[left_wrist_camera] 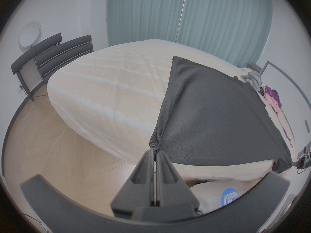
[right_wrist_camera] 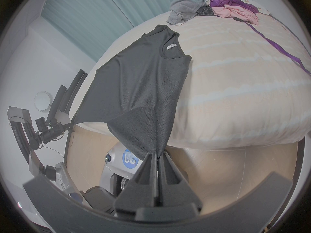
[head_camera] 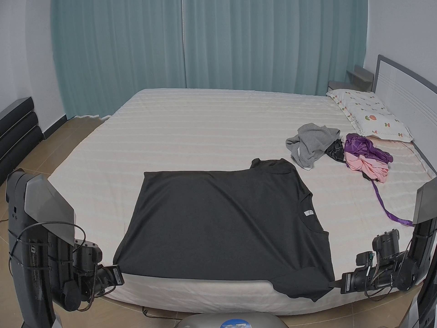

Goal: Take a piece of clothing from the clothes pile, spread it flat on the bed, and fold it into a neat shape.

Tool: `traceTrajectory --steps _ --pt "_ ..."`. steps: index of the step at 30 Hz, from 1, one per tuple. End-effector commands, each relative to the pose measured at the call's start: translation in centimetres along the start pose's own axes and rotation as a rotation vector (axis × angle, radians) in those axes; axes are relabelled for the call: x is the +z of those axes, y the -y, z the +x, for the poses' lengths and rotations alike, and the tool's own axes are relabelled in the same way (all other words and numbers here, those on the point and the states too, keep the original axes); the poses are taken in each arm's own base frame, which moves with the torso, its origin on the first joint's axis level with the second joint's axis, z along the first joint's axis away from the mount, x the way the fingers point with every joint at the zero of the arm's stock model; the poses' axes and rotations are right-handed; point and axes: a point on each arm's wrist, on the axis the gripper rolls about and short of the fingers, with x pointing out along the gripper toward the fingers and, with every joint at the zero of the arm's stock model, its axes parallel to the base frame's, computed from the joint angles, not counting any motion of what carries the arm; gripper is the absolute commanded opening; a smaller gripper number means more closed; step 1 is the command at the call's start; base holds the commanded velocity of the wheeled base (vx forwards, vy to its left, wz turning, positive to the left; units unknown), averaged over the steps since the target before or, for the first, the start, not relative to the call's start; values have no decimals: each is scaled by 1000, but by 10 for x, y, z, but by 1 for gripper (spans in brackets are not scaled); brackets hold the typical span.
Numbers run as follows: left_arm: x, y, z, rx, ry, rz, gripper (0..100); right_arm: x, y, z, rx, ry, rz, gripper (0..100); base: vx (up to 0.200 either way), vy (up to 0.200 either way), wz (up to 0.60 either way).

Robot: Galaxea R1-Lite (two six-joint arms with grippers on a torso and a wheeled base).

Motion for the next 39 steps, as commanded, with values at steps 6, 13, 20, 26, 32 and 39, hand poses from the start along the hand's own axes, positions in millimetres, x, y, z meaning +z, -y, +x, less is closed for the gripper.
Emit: traceTrajectory --steps 6,13,20,26,32,39 --pt "0 -4 -16 50 -47 30 0 -5 -4 -7 2 -18 -6 0 0 0 0" --pt "0 -6 -25 64 -90 74 0 -9 -4 -9 -8 -54 7 0 0 0 0" --pt "3 -7 -39 65 -115 91 0 -11 -7 -19 -6 -64 8 0 0 0 0" --pt "-1 -9 -44 81 -164 127 0 -15 -16 -29 5 -92 -27 0 0 0 0" --pt "-1 -11 -56 89 -196 171 0 -16 -18 -34 7 -84 -32 0 0 0 0" --pt "-3 -11 -66 88 -224 204 0 -18 -20 -42 9 -88 -42 0 0 0 0"
